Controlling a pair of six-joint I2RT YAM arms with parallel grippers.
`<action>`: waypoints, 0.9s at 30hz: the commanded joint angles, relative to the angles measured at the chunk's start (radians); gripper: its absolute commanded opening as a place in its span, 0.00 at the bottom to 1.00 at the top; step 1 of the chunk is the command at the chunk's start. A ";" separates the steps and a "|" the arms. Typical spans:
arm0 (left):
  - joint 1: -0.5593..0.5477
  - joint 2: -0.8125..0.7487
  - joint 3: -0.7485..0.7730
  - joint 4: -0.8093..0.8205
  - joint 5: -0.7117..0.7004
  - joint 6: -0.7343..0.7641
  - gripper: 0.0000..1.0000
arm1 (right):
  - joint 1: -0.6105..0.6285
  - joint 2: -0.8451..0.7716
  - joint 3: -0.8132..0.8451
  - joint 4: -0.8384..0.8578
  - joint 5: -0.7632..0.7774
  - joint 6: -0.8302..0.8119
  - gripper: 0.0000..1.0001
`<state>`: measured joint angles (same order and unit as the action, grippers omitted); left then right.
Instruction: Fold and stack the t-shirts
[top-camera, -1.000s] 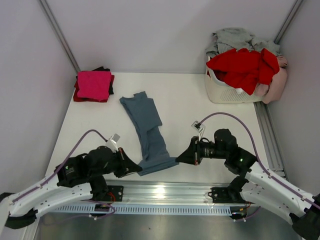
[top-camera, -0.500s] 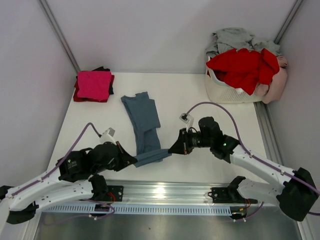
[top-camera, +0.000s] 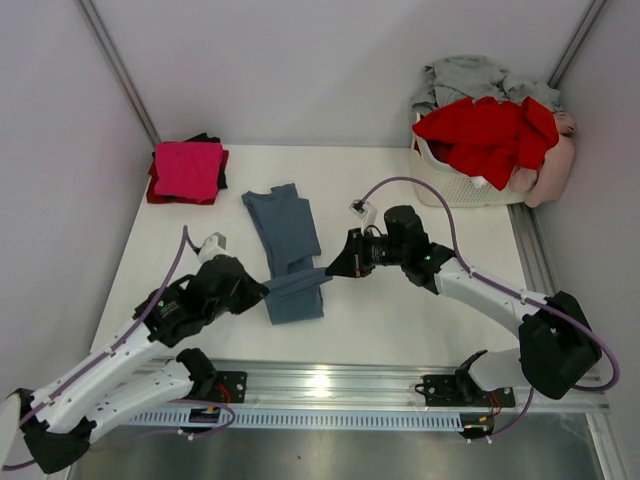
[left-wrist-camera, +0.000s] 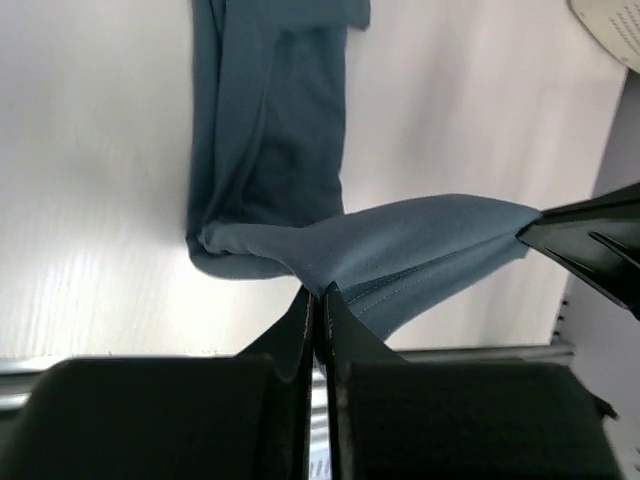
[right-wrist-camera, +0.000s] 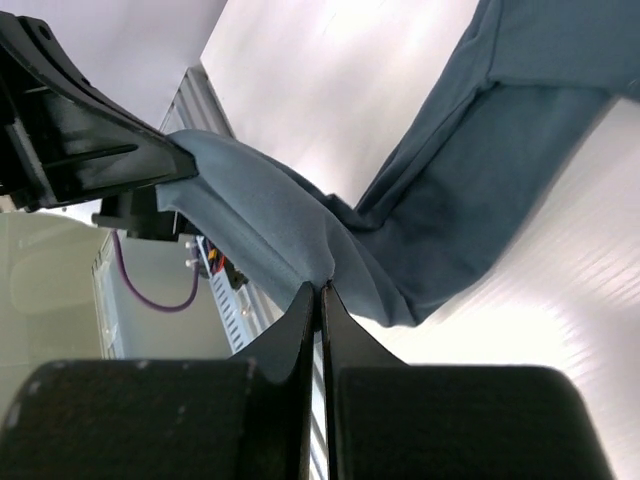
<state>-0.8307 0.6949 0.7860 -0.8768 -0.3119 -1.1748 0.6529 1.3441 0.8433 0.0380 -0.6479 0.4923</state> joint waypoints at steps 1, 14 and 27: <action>0.123 0.057 -0.027 0.065 -0.007 0.176 0.00 | -0.050 0.036 0.060 0.065 0.045 -0.028 0.00; 0.294 0.301 0.018 0.282 0.115 0.317 0.00 | -0.125 0.286 0.207 0.137 0.007 0.003 0.00; 0.367 0.433 -0.037 0.391 0.200 0.340 0.00 | -0.127 0.454 0.254 0.169 -0.012 0.037 0.00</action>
<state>-0.4896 1.1015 0.7620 -0.5125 -0.1200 -0.8738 0.5426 1.7763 1.0557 0.1505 -0.6708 0.5251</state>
